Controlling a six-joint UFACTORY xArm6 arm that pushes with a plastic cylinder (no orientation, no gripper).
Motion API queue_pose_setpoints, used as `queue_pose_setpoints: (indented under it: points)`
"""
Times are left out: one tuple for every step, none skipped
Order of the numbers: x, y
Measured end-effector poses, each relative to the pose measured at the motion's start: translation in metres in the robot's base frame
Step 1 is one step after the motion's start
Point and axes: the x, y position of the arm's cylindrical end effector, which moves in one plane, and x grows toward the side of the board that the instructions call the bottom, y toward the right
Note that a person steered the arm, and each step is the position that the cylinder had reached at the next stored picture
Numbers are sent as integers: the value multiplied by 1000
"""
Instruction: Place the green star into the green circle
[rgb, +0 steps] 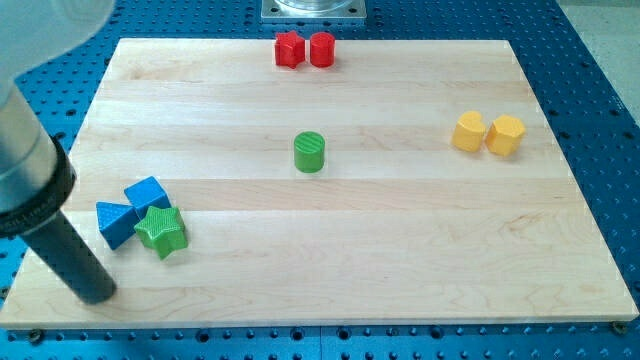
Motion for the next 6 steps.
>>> queue_pose_setpoints:
  points:
    - [-45,50]
    - [-88,92]
    - [-108,123]
    - [-132,148]
    - [-132,140]
    - [-132,140]
